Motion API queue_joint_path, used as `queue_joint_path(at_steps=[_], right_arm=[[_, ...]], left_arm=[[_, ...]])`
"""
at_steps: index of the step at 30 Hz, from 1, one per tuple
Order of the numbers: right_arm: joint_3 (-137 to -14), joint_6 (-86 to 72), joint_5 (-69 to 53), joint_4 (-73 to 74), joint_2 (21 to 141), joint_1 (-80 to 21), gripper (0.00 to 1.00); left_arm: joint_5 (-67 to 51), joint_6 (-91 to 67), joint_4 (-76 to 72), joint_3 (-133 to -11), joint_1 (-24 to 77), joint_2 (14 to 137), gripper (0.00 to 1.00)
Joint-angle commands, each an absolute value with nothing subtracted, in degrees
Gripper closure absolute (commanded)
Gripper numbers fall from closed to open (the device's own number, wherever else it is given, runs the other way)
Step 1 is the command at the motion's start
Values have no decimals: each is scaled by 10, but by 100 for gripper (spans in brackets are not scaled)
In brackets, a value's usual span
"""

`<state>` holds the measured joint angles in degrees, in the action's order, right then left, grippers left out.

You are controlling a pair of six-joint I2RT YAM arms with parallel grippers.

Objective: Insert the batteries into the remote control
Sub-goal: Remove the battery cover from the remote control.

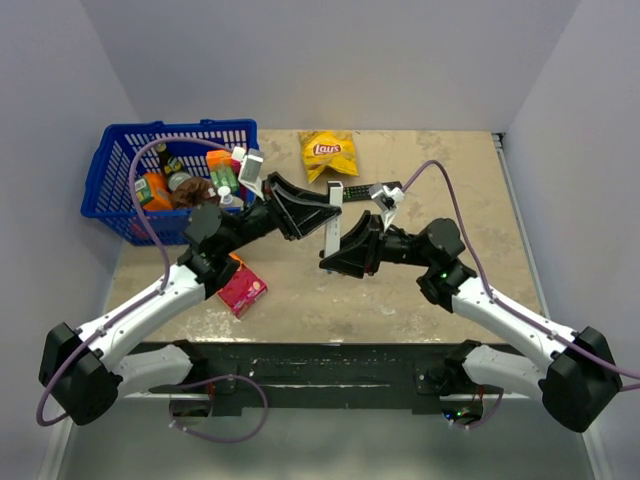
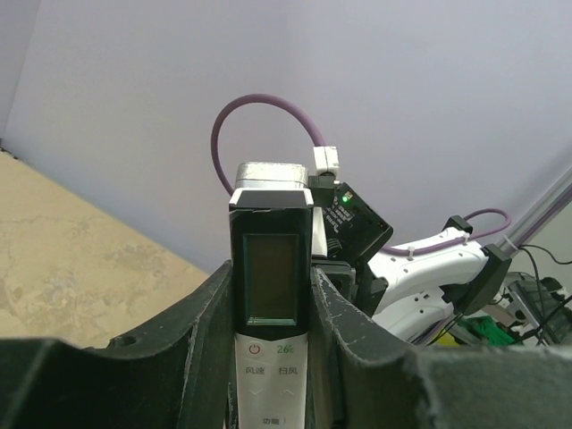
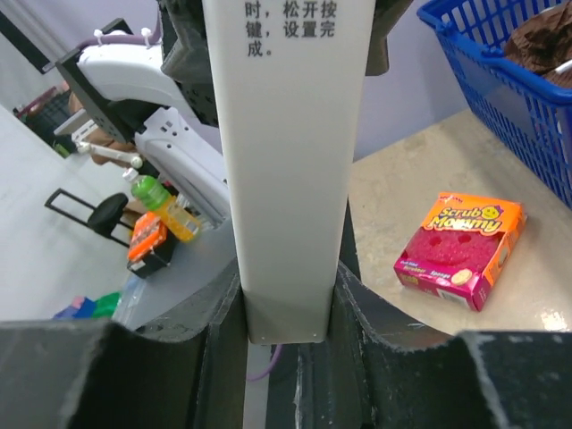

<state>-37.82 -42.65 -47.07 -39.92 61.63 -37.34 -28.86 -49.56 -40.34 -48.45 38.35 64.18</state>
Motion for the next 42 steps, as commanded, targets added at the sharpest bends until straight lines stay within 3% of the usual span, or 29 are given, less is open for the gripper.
queue_joint_path(at_steps=[1,4,7,14,28,36,42], right_arm=[[-418,-368,-445,-347,593,-374,100],[-434,-323,-434,-273,577,-374,100],[-453,-288,-425,-212,568,-375,100],[-506,-202,-393,-59,562,-374,100],[-548,-141,-297,73,563,-381,100],[-530,-180,-352,16,558,-381,100],[-523,-185,-370,4,551,-381,100]], left_arm=[[-268,-443,-361,-484,384,597,64],[-257,-418,-323,-483,374,576,50],[-274,-403,-304,-480,354,562,43],[-341,-367,-275,-493,327,554,9],[-267,-400,-241,-495,326,564,8],[-382,-414,-380,-470,316,609,6],[-482,-425,-453,-472,293,639,11]])
